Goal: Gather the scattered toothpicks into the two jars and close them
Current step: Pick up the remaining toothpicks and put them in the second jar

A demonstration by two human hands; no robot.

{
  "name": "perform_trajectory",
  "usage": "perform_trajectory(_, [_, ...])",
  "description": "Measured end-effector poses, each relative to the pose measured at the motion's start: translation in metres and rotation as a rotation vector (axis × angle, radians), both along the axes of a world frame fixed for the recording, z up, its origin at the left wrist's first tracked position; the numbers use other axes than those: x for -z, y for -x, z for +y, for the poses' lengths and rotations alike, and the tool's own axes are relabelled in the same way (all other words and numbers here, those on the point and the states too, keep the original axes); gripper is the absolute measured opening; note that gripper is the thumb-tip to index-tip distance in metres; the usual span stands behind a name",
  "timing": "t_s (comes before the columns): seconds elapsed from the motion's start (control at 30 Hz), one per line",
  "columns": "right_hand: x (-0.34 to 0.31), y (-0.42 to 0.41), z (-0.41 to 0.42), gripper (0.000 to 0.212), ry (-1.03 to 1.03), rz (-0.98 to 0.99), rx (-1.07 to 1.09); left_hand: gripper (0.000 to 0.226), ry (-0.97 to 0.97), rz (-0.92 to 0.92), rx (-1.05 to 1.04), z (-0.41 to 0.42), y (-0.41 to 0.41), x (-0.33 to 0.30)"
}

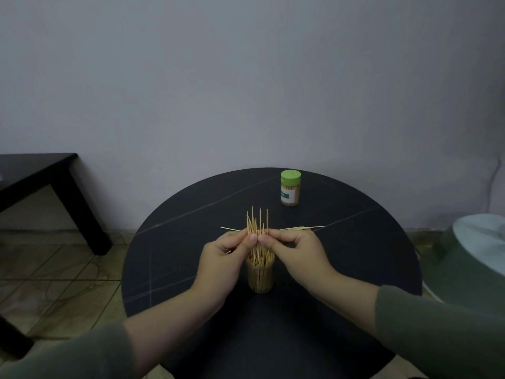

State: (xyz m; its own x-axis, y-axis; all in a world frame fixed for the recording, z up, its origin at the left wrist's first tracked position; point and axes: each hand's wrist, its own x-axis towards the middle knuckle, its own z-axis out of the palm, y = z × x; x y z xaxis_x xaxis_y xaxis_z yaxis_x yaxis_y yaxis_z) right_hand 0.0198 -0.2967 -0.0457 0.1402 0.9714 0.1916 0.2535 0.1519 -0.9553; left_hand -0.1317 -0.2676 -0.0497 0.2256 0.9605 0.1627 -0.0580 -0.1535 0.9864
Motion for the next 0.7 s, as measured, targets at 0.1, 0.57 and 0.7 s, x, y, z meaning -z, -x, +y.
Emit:
perform_trajectory(0.1, [0.002,0.0,0.0,0.029,0.011,-0.048,0.02,0.028,-0.004,0.019,-0.006,0.003,0.003,0.0])
perform_trajectory(0.57, [-0.015,-0.013,0.005,0.021,-0.027,-0.493,-0.005,0.02,-0.068,0.176,0.2,0.027,0.019,-0.016])
perform_trajectory(0.7, [-0.022,-0.013,0.002,0.024,-0.043,-0.687,0.033,0.023,-0.109,0.266,0.261,0.029,0.022,-0.022])
